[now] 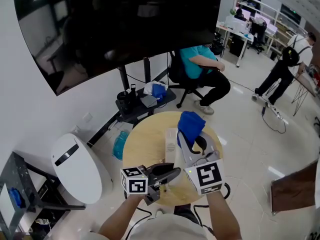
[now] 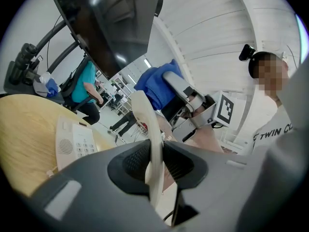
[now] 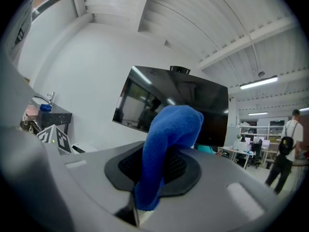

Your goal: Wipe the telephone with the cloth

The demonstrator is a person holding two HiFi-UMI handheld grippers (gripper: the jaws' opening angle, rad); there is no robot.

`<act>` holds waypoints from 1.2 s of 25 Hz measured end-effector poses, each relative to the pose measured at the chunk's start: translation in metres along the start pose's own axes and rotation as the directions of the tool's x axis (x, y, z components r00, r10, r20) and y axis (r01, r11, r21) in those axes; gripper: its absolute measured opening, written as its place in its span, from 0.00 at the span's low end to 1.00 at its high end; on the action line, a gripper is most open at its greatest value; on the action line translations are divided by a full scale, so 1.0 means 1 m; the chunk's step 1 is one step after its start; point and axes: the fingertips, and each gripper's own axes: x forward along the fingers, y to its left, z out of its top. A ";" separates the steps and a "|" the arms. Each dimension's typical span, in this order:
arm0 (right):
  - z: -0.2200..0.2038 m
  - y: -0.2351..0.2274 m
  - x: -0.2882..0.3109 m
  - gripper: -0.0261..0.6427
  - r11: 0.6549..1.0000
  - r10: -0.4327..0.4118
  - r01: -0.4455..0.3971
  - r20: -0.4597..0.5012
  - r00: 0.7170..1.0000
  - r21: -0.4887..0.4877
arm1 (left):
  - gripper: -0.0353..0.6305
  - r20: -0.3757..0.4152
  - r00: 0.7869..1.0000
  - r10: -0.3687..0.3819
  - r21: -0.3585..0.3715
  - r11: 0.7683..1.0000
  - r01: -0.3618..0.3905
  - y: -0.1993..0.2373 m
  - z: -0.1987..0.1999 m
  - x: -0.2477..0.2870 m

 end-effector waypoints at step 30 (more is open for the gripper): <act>-0.039 0.029 -0.036 0.13 0.994 0.027 -0.021 -0.055 0.998 0.104 | 0.17 0.142 0.989 0.039 -0.037 0.999 -0.035 0.005 0.040 -0.007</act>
